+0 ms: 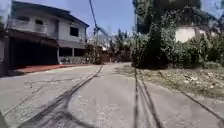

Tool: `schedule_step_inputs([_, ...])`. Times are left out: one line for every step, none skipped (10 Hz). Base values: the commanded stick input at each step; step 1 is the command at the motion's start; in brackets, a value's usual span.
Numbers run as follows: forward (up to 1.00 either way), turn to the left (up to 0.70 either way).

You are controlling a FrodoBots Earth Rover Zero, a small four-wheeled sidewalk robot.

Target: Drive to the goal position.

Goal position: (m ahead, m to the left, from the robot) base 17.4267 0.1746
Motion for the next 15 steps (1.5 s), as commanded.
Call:
schedule_step_inputs([1.0,0.0])
schedule_step_inputs([1.0,0.06])
schedule_step_inputs([1.0,0.13])
schedule_step_inputs([1.0,0.21])
schedule_step_inputs([1.0,0.21])
schedule_step_inputs([1.0,0.17])
schedule_step_inputs([1.0,0.13])
schedule_step_inputs([1.0,0.12])
schedule_step_inputs([1.0,0.26])
schedule_step_inputs([0.99,0.26])
schedule_step_inputs([0.98,0.26])
schedule_step_inputs([0.96,0.17])
schedule_step_inputs([0.91,0.08])
schedule_step_inputs([0.85,0.03])
schedule_step_inputs([0.85,0.02])
